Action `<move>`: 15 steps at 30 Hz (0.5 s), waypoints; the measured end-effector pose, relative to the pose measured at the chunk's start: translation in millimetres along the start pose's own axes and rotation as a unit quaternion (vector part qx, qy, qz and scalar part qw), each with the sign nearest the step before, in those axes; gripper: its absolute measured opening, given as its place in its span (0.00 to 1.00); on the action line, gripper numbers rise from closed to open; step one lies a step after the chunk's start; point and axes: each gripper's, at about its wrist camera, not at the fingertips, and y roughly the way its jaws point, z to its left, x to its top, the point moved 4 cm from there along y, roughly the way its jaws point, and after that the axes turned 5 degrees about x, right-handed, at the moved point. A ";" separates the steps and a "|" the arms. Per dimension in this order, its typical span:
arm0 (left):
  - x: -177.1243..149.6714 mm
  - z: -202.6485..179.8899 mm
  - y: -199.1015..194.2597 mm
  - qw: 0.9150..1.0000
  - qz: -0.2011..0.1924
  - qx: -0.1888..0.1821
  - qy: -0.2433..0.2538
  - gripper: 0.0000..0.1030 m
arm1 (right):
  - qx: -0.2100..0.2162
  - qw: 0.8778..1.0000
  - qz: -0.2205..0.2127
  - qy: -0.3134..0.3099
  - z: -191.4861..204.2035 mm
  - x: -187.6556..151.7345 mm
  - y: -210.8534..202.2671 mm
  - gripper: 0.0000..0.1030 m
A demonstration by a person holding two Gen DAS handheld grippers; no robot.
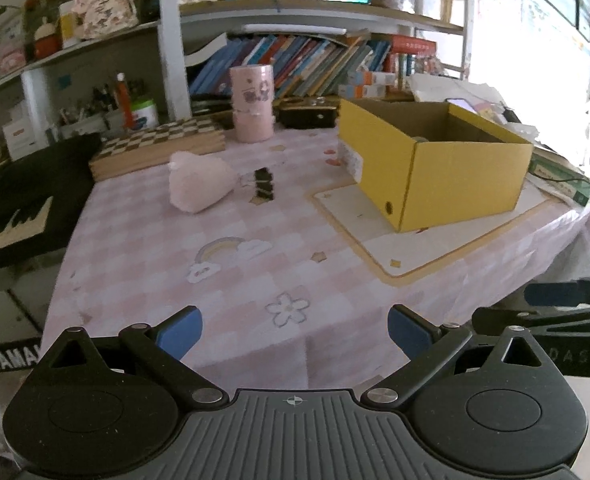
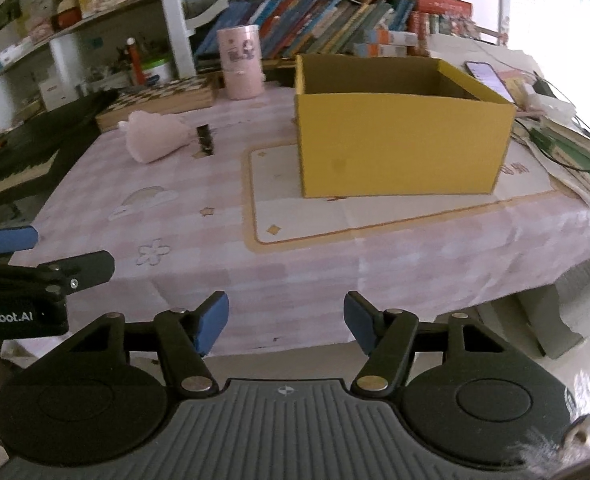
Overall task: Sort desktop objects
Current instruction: 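Move both open tools toward the black binder clip beside the pink plush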
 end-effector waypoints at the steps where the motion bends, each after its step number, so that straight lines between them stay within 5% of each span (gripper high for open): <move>1: -1.1 3.0 -1.3 1.000 0.000 0.003 -0.003 0.98 | 0.003 1.000 0.000 -0.005 2.7 1.1 0.2 0.61; 15: -5.6 36.1 -11.5 0.999 -0.009 0.027 -0.043 0.98 | 0.033 0.998 -0.004 -0.047 43.7 12.5 7.5 0.61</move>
